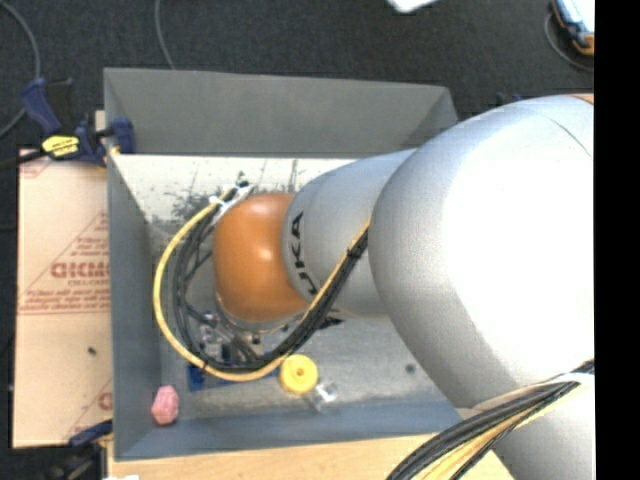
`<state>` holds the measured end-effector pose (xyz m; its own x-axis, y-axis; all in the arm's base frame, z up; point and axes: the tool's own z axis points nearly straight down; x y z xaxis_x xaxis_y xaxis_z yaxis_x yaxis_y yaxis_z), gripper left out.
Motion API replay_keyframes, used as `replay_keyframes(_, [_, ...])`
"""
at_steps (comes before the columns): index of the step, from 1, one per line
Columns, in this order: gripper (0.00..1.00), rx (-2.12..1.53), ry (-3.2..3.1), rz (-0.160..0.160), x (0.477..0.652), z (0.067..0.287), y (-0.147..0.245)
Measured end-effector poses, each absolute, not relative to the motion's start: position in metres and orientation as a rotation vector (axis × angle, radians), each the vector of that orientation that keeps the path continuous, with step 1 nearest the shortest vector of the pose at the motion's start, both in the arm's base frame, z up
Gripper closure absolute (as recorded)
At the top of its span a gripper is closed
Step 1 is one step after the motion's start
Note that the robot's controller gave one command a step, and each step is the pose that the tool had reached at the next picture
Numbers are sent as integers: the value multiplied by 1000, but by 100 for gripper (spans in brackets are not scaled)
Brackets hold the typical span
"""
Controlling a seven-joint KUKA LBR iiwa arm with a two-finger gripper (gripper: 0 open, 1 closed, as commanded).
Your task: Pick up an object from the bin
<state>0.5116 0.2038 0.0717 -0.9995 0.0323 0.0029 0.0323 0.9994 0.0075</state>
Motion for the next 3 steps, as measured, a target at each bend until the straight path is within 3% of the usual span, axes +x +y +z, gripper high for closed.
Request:
replay_keyframes(2, [100,-51,-3138,-12,511,77,203])
replay_keyframes(3, [100,-51,-3137,-11,511,90,203])
